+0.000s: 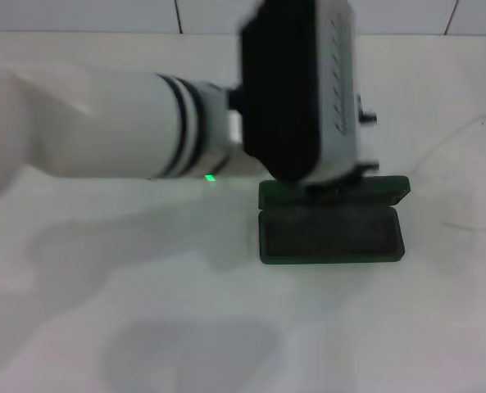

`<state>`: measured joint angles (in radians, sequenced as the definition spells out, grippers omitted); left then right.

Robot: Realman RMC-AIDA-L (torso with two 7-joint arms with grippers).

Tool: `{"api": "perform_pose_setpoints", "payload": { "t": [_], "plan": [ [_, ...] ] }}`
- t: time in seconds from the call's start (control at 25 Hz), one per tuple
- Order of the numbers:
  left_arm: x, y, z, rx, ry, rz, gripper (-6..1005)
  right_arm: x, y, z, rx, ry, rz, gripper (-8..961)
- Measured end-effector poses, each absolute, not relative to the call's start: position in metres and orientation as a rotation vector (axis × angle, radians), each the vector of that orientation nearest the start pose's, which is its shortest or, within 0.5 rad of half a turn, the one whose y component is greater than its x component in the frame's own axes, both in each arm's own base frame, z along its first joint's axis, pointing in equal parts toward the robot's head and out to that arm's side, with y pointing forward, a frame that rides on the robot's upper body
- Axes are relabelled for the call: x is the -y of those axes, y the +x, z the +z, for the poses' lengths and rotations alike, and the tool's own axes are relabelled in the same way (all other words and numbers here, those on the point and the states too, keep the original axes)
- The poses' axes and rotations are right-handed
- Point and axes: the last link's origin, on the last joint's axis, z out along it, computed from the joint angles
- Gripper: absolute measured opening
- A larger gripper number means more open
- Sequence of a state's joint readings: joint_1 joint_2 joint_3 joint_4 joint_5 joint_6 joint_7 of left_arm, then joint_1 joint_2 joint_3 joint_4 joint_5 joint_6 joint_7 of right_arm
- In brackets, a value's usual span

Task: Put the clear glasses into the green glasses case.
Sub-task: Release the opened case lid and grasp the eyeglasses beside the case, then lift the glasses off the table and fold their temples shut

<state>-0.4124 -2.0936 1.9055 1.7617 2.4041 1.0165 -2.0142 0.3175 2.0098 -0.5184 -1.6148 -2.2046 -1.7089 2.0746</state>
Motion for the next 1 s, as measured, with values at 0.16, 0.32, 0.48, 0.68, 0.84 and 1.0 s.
{"api": "perform_pose_setpoints", "payload": {
  "t": [0.16, 0.32, 0.48, 0.68, 0.84, 1.0],
  "plan": [
    [-0.297, -0.048, -0.019, -0.397, -2.558, -0.115, 478, -0.294, 0.261, 0.198, -0.722, -2.291, 0.258, 103],
    [-0.299, -0.056, 0.013, -0.244, -2.469, -0.196, 475, -0.289, 0.253, 0.193, -0.603, -2.411, 0.366, 103],
    [-0.299, -0.064, 0.045, -0.088, -2.439, -0.392, 473, -0.283, 0.25, 0.188, -0.547, -2.494, 0.521, 103],
    [-0.285, -0.077, 0.082, -0.023, -2.459, -0.658, 473, -0.281, 0.25, 0.18, -0.491, -2.568, 0.869, 103],
    [-0.269, -0.086, 0.1, -0.03, -2.527, -0.819, 474, -0.29, 0.245, 0.165, -0.459, -2.616, 0.991, 103],
    [-0.259, -0.09, 0.101, -0.076, -2.588, -0.939, 384, -0.302, 0.236, 0.143, -0.451, -2.671, 1.082, 103]
  ]
}}
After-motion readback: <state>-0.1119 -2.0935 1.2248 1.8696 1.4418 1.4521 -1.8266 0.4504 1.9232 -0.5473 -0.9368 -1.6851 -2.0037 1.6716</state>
